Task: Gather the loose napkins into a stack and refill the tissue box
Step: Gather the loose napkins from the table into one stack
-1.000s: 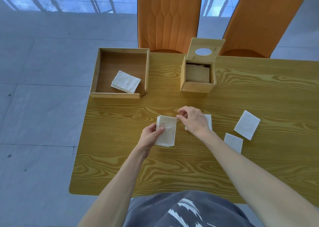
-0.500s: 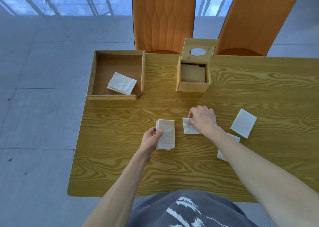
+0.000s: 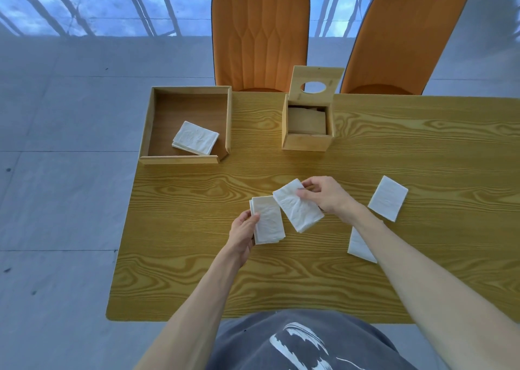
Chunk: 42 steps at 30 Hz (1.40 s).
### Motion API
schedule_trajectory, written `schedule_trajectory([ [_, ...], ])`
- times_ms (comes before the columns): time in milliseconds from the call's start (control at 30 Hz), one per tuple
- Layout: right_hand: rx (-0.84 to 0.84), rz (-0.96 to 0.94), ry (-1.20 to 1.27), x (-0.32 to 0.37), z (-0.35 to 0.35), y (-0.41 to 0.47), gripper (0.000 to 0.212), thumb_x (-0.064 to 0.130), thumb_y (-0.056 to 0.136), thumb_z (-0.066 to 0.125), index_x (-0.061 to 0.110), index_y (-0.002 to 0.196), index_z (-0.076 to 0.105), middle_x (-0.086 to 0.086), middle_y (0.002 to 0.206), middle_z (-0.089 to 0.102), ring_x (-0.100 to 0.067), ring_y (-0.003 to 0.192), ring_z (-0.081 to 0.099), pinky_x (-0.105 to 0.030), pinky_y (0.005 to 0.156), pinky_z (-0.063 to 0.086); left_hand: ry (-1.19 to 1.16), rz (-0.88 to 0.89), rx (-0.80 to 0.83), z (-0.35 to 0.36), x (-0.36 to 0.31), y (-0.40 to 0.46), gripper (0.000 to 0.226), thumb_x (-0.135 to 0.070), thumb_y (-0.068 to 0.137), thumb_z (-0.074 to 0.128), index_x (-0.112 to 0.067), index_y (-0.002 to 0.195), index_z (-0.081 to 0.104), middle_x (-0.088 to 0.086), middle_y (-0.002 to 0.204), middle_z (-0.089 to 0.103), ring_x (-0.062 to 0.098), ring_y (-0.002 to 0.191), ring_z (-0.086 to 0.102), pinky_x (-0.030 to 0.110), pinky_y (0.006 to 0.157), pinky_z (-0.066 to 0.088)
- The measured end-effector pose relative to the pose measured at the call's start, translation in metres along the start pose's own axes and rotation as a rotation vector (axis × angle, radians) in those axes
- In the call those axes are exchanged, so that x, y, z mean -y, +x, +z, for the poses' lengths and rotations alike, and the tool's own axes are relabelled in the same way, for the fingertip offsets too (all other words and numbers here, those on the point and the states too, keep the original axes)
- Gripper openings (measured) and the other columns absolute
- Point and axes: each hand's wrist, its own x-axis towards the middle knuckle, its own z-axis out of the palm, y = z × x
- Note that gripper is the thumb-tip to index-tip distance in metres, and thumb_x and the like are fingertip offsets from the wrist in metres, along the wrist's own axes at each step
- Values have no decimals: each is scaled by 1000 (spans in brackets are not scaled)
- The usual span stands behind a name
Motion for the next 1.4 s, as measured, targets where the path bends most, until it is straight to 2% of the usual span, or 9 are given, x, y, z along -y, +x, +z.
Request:
schedule_trajectory([
  [167,23,59,218,-5,38,-5,30,25,90,72,8,113,64,-11,101,74,-15,79,72,-23,57,56,-53,-17,2,0,2,-2,26,-17,103,48,-7,125,60,8,106,71,21,90,70,30,61,60],
  [467,-84,157,381,-26,80,6,34,22,90,72,1,115,60,-8,95,74,-15,75,71,-22,53,56,-70,-18,7,-2,0,-1,19,-19,100,55,-10,113,64,7,96,74,18,80,72,29,56,59],
  [600,-209,100,195,-32,88,13,27,30,86,76,11,104,68,-5,101,73,-18,90,71,-34,77,60,-68,-15,9,-3,2,3,30,-28,102,50,-7,119,64,14,108,73,23,89,72,33,62,60],
  [667,-269,88,65,-33,90,14,26,36,85,76,15,100,70,0,99,73,-17,91,69,-35,80,59,-86,-21,23,-3,3,3,35,-31,101,52,-5,122,63,17,113,72,26,94,72,37,67,61],
  [800,-342,99,-105,-34,91,12,30,45,82,74,20,99,70,1,99,73,-19,92,69,-42,81,59,-60,-15,44,1,5,2,35,-16,93,66,-6,126,58,13,105,74,23,84,74,39,70,63],
  [967,-391,65,-153,-34,83,0,30,43,83,74,22,102,68,10,92,69,-15,92,66,-37,81,56,-17,-24,29,8,12,6,33,-13,94,65,-6,126,58,12,102,73,22,81,74,40,70,63],
  [1167,-499,87,-183,-53,50,-19,25,36,91,68,18,107,69,8,91,66,-17,95,65,-32,78,53,77,-27,44,28,17,9,33,-13,95,63,-7,127,57,14,109,71,28,94,70,55,92,55],
  [1300,-624,182,-179,-75,22,-37,24,35,96,61,17,109,70,-1,103,72,-23,100,65,-29,74,47,128,-38,74,47,20,8,29,-12,97,61,-8,125,57,13,108,71,28,93,70,53,89,56],
  [1400,-732,248,-158,-89,3,-51,22,34,96,60,17,106,70,0,101,72,-23,94,67,-28,70,44,174,-46,102,60,25,7,28,-12,98,59,-9,125,56,12,107,70,27,93,70,50,84,58],
])
